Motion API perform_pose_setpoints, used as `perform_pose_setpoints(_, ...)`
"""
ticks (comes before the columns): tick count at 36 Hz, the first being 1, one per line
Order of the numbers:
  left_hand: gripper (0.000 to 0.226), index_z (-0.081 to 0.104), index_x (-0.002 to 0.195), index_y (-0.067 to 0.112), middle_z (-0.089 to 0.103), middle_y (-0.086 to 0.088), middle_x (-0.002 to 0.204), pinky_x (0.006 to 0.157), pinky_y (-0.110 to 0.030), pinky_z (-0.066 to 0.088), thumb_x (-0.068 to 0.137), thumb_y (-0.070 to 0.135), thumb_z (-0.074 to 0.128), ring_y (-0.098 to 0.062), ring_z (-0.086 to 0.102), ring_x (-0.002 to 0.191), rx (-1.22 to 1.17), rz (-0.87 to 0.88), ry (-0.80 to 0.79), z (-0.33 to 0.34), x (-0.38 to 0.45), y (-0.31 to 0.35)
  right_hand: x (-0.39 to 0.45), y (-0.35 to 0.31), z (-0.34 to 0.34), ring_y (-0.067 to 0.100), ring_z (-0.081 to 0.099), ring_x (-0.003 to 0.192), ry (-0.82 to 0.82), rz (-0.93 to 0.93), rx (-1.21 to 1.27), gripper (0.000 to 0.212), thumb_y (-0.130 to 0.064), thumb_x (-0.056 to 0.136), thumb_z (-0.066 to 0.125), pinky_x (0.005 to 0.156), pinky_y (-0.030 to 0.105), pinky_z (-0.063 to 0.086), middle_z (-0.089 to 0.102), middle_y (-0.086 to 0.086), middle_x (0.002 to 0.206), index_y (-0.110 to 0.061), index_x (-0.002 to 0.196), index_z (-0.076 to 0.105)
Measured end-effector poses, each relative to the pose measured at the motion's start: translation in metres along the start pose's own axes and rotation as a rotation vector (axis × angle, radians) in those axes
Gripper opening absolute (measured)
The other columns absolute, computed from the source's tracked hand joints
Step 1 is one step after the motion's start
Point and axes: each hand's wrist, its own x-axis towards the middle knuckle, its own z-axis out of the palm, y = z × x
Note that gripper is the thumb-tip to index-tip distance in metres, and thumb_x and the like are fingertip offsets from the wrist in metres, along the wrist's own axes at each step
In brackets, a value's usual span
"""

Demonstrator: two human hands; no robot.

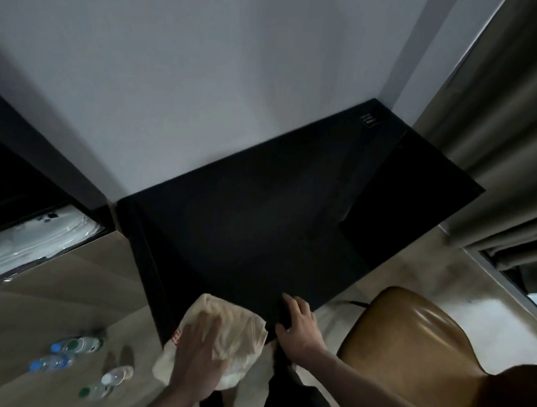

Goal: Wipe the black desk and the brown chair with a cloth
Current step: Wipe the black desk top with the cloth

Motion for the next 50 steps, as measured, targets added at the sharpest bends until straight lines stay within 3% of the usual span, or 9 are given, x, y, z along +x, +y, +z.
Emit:
perform_pose_setpoints(5, 0.095, 0.005, 0.160, 0.035, -0.008, 0.006, 0.168, 0.117, -0.052, 0.029, 0.081, 0.054, 0.054, -0.032, 0.017, 0.151, 0.102, -0.087, -0.014, 0.003, 0.009, 0.007, 0.018, 0.018, -0.040, 0.024, 0.018, 0.151, -0.003, -0.020, -0.061, 0.074, -0.031, 0.097, 0.056, 0.122, 0.036, 0.024, 0.011, -0.002, 0.166, -0.035, 0.160, 0.016)
perform_pose_setpoints(10, 0.113, 0.032, 0.152, 0.029, 0.025, -0.002, 0.158, 0.082, -0.055, 0.059, 0.057, 0.055, 0.088, -0.041, 0.056, 0.126, 0.139, -0.157, 0.035, -0.016, 0.011, 0.031, 0.031, 0.020, -0.070, 0.026, 0.016, 0.152, -0.009, -0.036, -0.095, 0.076, -0.031, 0.096, 0.055, 0.121, 0.038, 0.026, 0.009, -0.001, 0.166, -0.034, 0.161, 0.014)
perform_pose_setpoints(14, 0.096, -0.013, 0.160, 0.034, -0.020, 0.001, 0.167, 0.118, -0.051, 0.032, 0.094, 0.064, 0.050, -0.036, 0.002, 0.155, 0.146, -0.241, 0.021, -0.020, 0.023, 0.036, 0.036, 0.014, -0.076, 0.026, 0.012, 0.153, -0.021, -0.042, -0.089, 0.078, -0.031, 0.096, 0.056, 0.122, 0.039, 0.025, 0.005, -0.002, 0.168, -0.035, 0.161, 0.013)
perform_pose_setpoints(22, 0.095, -0.018, 0.158, 0.028, -0.023, -0.008, 0.166, 0.122, -0.054, 0.019, 0.093, 0.075, 0.032, -0.042, -0.004, 0.153, 0.049, -0.279, -0.120, -0.032, 0.069, 0.055, 0.037, 0.009, -0.062, 0.027, 0.011, 0.153, -0.013, -0.005, -0.088, 0.079, -0.030, 0.095, 0.057, 0.122, 0.040, 0.026, 0.005, -0.001, 0.168, -0.034, 0.161, 0.012)
perform_pose_setpoints(28, 0.076, 0.005, 0.160, 0.039, -0.013, 0.013, 0.168, 0.111, -0.046, 0.038, 0.097, 0.061, 0.040, -0.031, 0.015, 0.150, -0.010, -0.171, -0.143, -0.056, 0.058, 0.034, 0.032, -0.004, -0.040, 0.028, 0.011, 0.153, -0.028, 0.006, -0.120, 0.080, -0.031, 0.095, 0.057, 0.122, 0.042, 0.027, 0.004, 0.001, 0.168, -0.034, 0.160, 0.012)
perform_pose_setpoints(35, 0.073, -0.001, 0.160, 0.040, -0.013, 0.019, 0.166, 0.094, -0.033, 0.038, 0.098, 0.041, 0.039, -0.021, 0.037, 0.134, 0.073, -0.143, -0.144, -0.054, 0.028, 0.000, 0.026, -0.040, -0.012, 0.026, 0.003, 0.156, -0.090, -0.102, -0.137, 0.075, -0.031, 0.098, 0.054, 0.126, 0.044, 0.020, 0.002, -0.002, 0.168, -0.031, 0.161, 0.014)
perform_pose_setpoints(43, 0.074, 0.011, 0.162, 0.032, -0.007, 0.008, 0.168, 0.119, -0.036, 0.025, 0.097, 0.030, 0.047, -0.019, 0.023, 0.151, -0.041, -0.151, -0.132, -0.040, 0.042, -0.007, 0.034, -0.035, -0.007, 0.025, 0.008, 0.155, -0.026, -0.071, -0.082, 0.080, -0.034, 0.094, 0.059, 0.122, 0.040, 0.026, 0.001, -0.002, 0.168, -0.032, 0.160, 0.013)
perform_pose_setpoints(46, 0.075, 0.014, 0.162, 0.033, -0.009, 0.007, 0.167, 0.117, -0.037, 0.031, 0.095, 0.027, 0.049, -0.028, 0.030, 0.145, -0.110, -0.177, -0.152, -0.044, 0.048, 0.010, 0.039, -0.023, -0.019, 0.024, 0.009, 0.154, 0.000, -0.030, -0.054, 0.078, -0.044, 0.094, 0.057, 0.122, 0.042, 0.026, 0.002, -0.003, 0.167, -0.033, 0.160, 0.016)
perform_pose_setpoints(50, 0.074, 0.019, 0.160, 0.032, -0.005, 0.007, 0.162, 0.106, -0.030, 0.046, 0.096, 0.028, 0.054, -0.021, 0.043, 0.135, -0.141, -0.143, -0.124, -0.045, 0.065, 0.029, 0.048, -0.001, -0.040, 0.027, 0.012, 0.152, 0.015, 0.024, -0.086, 0.077, -0.031, 0.094, 0.057, 0.123, 0.043, 0.026, 0.004, 0.000, 0.167, -0.031, 0.160, 0.018)
